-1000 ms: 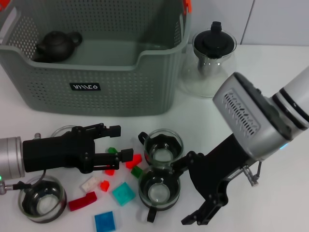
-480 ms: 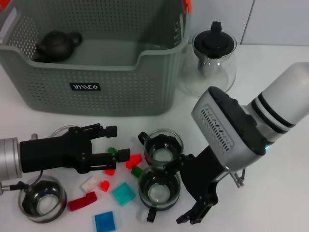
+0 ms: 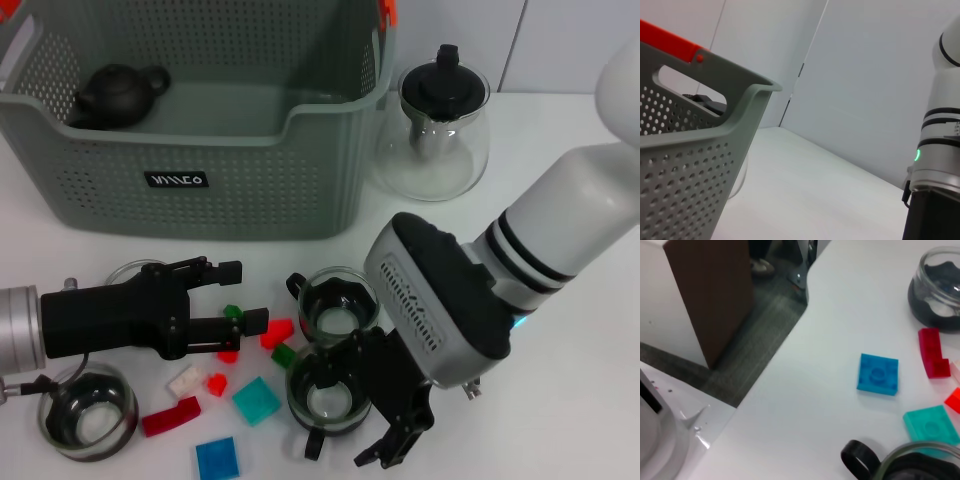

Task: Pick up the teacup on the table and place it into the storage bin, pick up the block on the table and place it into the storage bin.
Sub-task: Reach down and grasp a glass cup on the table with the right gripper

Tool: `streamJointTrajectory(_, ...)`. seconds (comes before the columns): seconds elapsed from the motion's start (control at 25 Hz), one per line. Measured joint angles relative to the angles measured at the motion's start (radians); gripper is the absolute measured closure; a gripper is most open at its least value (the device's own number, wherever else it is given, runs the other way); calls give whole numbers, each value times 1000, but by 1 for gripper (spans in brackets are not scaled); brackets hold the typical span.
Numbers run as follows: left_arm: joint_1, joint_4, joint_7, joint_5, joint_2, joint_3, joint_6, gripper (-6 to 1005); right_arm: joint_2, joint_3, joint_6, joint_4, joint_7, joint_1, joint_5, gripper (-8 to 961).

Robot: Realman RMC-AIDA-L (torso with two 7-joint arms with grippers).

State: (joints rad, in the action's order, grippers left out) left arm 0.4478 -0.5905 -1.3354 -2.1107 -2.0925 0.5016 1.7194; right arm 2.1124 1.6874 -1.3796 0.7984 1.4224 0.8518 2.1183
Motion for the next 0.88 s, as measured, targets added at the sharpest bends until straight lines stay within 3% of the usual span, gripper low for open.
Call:
streamJointTrajectory(0.28, 0, 0, 1, 0, -1, 0, -3, 139, 0, 77, 66, 6, 61, 0, 0, 38)
streamJointTrajectory(0.88, 0, 0, 1, 0, 0, 0, -4, 140, -2, 103, 61, 69, 83, -22, 0, 687)
